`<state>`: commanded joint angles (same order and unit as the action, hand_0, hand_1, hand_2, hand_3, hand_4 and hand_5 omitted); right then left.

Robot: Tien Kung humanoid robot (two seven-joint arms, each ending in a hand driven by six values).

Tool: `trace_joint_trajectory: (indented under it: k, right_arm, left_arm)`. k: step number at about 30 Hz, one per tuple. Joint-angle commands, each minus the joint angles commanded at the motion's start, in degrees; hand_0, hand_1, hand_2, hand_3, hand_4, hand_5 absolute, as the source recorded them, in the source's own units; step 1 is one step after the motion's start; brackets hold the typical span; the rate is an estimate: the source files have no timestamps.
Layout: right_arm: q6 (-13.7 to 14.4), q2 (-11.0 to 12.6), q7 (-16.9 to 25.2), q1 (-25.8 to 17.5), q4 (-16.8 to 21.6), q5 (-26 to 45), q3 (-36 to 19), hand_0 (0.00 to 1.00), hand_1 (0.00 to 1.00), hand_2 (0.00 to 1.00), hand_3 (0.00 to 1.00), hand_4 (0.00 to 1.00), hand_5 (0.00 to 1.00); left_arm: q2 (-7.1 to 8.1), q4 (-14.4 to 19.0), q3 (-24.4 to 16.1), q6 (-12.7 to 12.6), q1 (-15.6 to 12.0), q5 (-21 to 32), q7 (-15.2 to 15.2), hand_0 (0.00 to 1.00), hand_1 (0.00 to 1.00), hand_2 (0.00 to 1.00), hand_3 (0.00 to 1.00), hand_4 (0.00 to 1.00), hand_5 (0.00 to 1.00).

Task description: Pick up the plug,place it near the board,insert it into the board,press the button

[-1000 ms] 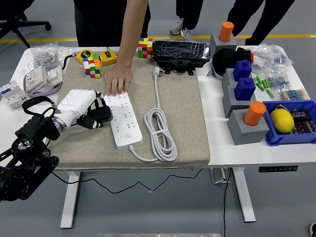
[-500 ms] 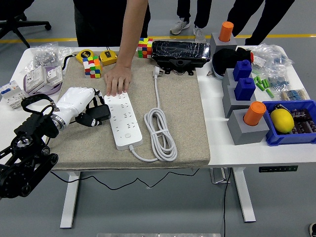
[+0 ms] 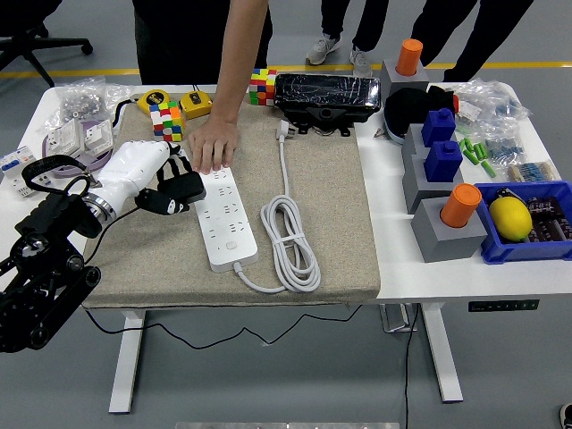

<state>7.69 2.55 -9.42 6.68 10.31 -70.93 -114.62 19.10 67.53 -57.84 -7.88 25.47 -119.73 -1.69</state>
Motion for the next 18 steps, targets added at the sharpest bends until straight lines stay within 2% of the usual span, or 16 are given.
trace_joint_trajectory:
  k: [7, 18]
  right_arm:
    - [0.0, 0.0, 0.0, 0.1, 0.0, 0.1, 0.1, 0.782, 0.726, 0.73, 0.763, 0.998, 0.998]
    - [0.0, 0.0, -0.1, -0.2, 0.0, 0.2, 0.4, 0.782, 0.725, 0.729, 0.763, 0.998, 0.998]
  left_arm:
    - [0.17, 1.7, 2.4, 1.4, 0.2, 3.8, -0.8, 0.241, 0.231, 0.304, 0.464, 0.853, 0.002]
    - [-0.19, -0.3, 4.5, 1.5, 0.4, 5.2, -1.3, 0.241, 0.233, 0.306, 0.463, 0.85, 0.002]
